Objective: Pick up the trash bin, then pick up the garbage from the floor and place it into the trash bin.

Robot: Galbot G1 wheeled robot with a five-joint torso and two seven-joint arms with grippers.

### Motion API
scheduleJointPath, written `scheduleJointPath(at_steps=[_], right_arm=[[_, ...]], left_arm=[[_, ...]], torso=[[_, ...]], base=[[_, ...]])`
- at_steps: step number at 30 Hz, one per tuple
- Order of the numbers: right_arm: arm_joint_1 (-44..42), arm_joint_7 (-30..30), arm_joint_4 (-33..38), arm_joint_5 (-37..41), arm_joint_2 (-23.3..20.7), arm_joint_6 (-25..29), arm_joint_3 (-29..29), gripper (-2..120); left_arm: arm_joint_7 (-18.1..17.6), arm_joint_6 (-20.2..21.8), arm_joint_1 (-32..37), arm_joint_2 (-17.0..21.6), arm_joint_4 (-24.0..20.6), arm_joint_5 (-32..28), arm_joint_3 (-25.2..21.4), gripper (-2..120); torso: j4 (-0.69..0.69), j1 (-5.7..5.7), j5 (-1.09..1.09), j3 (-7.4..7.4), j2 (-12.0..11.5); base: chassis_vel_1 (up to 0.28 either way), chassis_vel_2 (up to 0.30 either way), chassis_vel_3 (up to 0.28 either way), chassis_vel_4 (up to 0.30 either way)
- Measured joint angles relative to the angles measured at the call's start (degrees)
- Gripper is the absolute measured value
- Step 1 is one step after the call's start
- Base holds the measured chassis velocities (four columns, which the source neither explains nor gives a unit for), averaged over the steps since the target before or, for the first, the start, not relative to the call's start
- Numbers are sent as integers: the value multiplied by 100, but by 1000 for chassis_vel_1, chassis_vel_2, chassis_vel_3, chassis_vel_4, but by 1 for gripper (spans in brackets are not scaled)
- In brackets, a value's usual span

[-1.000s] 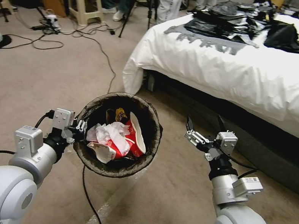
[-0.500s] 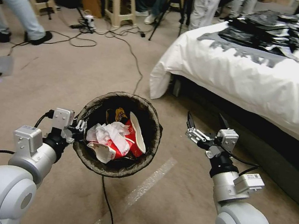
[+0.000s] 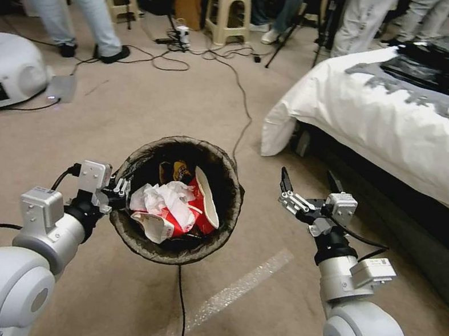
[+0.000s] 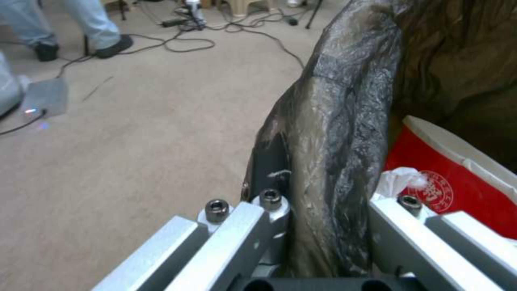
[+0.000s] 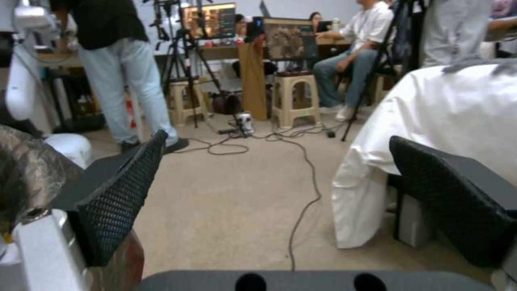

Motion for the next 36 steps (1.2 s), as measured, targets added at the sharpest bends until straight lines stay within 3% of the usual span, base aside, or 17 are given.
scheduleJointPath(at_steps=[36], right_arm=[[98,99,-27,-15,31,-139,-27,100]], left_arm=[[-29,-1,-7,0,5,-108,-57,1]], torso=[[0,0,0,0,0]], base=[[85,85,86,89]])
